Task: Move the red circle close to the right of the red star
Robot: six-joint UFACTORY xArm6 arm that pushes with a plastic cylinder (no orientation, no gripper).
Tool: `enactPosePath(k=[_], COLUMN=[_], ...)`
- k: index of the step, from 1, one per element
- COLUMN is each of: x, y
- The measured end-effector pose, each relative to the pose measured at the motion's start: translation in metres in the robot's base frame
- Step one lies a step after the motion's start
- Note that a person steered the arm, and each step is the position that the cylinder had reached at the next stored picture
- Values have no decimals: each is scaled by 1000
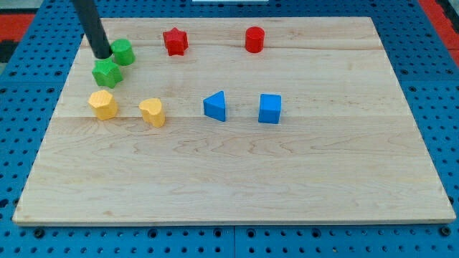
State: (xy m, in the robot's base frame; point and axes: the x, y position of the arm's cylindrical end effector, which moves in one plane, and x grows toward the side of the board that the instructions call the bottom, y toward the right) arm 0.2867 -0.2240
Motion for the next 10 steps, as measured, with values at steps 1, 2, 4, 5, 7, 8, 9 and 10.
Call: enactPosePath(k=[1,2,4,5,7,8,9,10], x=[-9,-19,-75,-73,-50,-52,-86,-90], y=[17,17,104,122,125,157,246,268])
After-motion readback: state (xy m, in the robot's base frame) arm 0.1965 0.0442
